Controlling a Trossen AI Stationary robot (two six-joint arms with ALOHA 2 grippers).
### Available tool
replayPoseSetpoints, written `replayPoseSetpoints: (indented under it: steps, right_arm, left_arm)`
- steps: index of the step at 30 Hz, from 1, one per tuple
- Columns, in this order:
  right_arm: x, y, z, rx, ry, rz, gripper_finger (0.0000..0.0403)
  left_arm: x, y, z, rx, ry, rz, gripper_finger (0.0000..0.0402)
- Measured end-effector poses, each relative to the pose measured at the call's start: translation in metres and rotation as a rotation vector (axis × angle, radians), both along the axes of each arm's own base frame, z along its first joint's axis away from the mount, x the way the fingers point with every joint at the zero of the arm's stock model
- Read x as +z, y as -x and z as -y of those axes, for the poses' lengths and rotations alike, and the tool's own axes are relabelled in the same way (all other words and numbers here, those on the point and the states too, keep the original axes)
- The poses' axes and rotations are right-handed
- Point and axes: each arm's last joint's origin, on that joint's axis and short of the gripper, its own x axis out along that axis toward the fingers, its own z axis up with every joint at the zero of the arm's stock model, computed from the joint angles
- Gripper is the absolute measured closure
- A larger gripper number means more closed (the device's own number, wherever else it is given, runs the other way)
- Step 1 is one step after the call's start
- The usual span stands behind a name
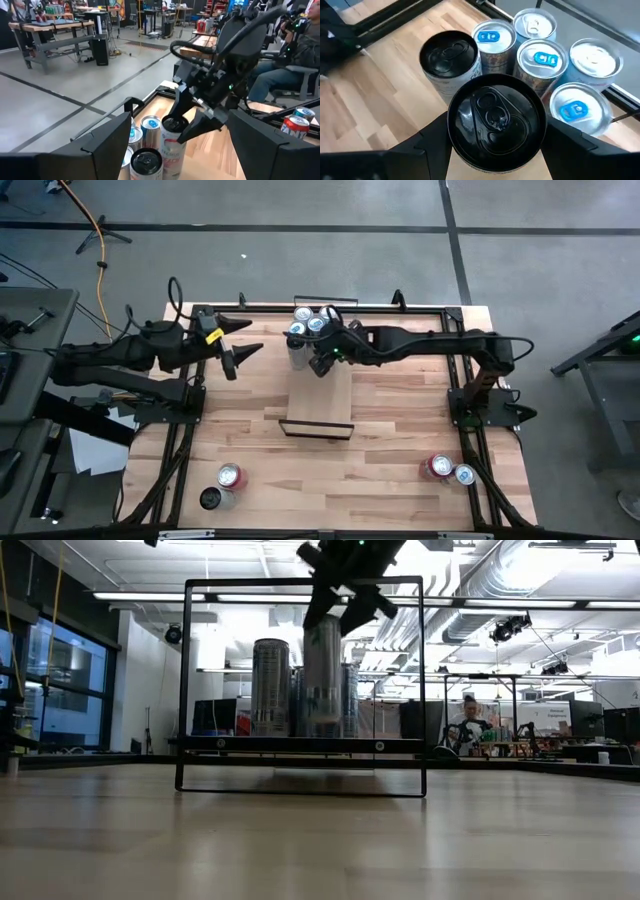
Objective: Place canned beverage on shelf
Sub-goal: Put the white pink soda can on the shelf aligned with the other white pink soda can
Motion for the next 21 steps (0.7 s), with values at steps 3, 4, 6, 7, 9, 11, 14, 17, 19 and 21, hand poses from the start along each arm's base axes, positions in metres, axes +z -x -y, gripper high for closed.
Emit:
replayPoseSetpoints:
  steps: [3,4,6,7,9,11,14,17,19,21]
  right_arm:
    - [-0.008,-0.006,0.001,-0.003,-0.002,-0.010,0.0166]
    - [-0.010,-0.008,0.001,-0.003,-0.002,-0.005,0.0166]
    - [-0.010,-0.010,0.001,-0.008,0.000,0.018,0.0166]
    - [-0.010,-0.011,0.002,-0.021,-0.006,0.023,0.0166]
    - [-0.012,-0.011,0.004,-0.043,-0.001,0.020,0.0166]
    - [-0.013,-0.011,0.006,-0.055,-0.009,0.016,0.0166]
    - [-0.013,-0.010,0.011,-0.079,-0.012,0.025,0.0160]
    - [-0.013,-0.009,0.014,-0.097,-0.021,0.030,0.0154]
    - [-0.013,-0.009,0.016,-0.106,-0.036,0.039,0.0153]
    - [-0.014,-0.010,0.017,-0.114,-0.056,0.046,0.0152]
  left_arm:
    - [-0.004,-0.003,0.000,0.000,-0.001,-0.036,0.0114]
    - [-0.005,-0.003,0.000,0.000,-0.001,-0.042,0.0114]
    - [-0.006,-0.004,0.000,0.000,-0.001,-0.056,0.0114]
    - [-0.007,-0.005,0.000,0.000,0.000,-0.065,0.0114]
    - [-0.008,-0.006,0.000,0.000,-0.001,-0.076,0.0114]
    - [-0.009,-0.006,0.000,0.000,0.000,-0.082,0.0114]
    - [-0.010,-0.006,0.000,0.000,-0.001,-0.091,0.0114]
    - [-0.009,-0.006,0.000,0.000,-0.001,-0.089,0.0114]
    - [-0.010,-0.006,0.000,0.000,-0.001,-0.090,0.0114]
    - [-0.009,-0.006,0.000,0.000,-0.001,-0.090,0.0114]
